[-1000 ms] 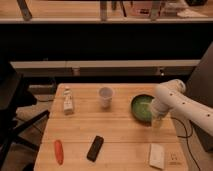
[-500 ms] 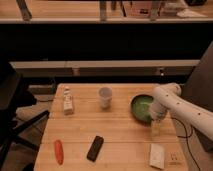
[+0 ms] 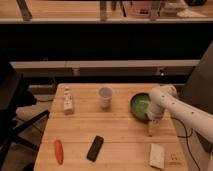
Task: Drag the ceramic bowl in a circle
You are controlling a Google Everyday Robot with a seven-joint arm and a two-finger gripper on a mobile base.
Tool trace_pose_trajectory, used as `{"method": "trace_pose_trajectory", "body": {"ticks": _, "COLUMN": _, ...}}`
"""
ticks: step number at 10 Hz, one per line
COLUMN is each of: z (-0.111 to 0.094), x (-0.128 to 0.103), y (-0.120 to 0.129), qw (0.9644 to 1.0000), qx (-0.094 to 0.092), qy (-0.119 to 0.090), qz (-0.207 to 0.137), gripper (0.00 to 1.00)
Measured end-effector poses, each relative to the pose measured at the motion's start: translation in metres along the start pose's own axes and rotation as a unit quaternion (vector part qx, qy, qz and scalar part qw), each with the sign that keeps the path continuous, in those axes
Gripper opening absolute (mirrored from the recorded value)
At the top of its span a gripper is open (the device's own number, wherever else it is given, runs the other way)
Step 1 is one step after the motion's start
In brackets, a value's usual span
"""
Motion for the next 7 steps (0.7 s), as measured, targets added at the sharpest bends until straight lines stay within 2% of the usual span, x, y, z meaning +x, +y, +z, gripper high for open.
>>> {"method": "trace_pose_trajectory", "body": {"ticks": 3, "z": -0.006, "x": 0.000, "y": -0.001, "qw": 1.0000, "qx": 0.001, "qy": -0.001, "qz": 0.002, "gripper": 0.19}}
{"method": "trace_pose_trajectory", "body": {"ticks": 5, "z": -0.009, "x": 0.000, "y": 0.001, "qw": 1.0000, "qx": -0.002, "qy": -0.001, "qz": 0.001, "gripper": 0.02}}
{"method": "trace_pose_trajectory", "body": {"ticks": 7, "z": -0.012, "x": 0.000, "y": 0.003, "qw": 1.0000, "qx": -0.004, "qy": 0.000, "qz": -0.001, "gripper": 0.00}}
